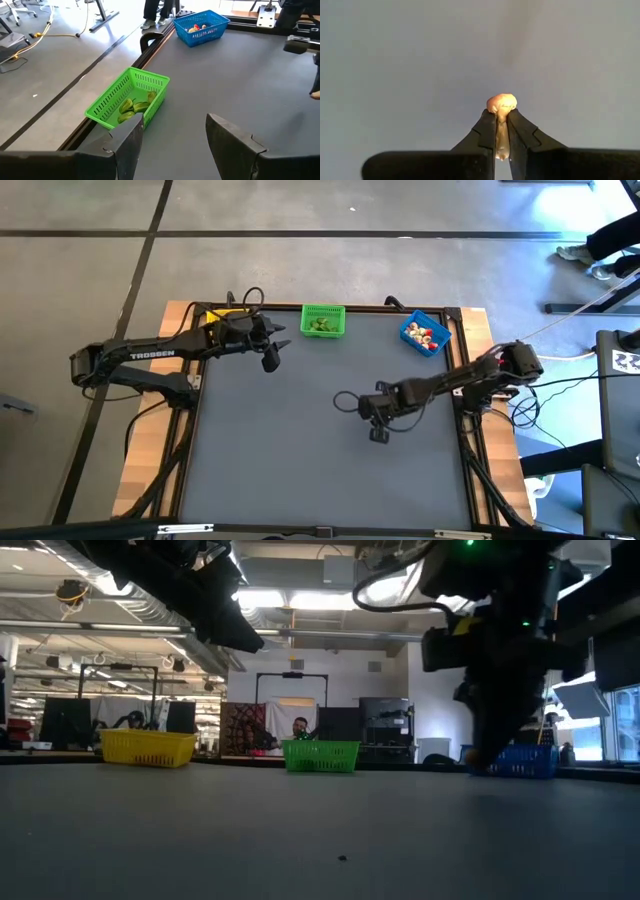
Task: Sort produce into baskets
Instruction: Put the brown mushroom into the blue basket
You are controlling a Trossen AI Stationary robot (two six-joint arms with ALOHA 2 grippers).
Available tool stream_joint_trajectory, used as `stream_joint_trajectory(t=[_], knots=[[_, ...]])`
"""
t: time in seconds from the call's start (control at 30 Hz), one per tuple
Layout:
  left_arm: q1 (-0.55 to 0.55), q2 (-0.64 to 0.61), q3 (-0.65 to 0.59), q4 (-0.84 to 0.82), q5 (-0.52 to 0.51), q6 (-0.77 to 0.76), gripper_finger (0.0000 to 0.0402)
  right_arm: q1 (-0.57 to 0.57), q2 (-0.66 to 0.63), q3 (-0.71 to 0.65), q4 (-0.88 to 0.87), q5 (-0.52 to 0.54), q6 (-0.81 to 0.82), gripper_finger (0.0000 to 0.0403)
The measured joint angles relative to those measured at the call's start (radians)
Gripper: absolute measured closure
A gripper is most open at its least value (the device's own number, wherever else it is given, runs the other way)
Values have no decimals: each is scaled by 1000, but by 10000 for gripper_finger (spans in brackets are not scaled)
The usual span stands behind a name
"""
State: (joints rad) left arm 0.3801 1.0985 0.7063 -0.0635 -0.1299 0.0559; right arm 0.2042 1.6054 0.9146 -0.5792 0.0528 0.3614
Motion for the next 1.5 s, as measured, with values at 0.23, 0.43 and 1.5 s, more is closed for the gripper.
stream_joint_trajectory(t=[0.23,0.43,1.5], knots=[[0,0,0,-2,0,10,190,-72,0,0,40,-2,-51,382],[0,-28,0,-47,0,49,190,-169,-20,39,63,6,-120,381],[19,-162,-128,-3,20,116,190,-603,-105,67,234,25,-291,381]])
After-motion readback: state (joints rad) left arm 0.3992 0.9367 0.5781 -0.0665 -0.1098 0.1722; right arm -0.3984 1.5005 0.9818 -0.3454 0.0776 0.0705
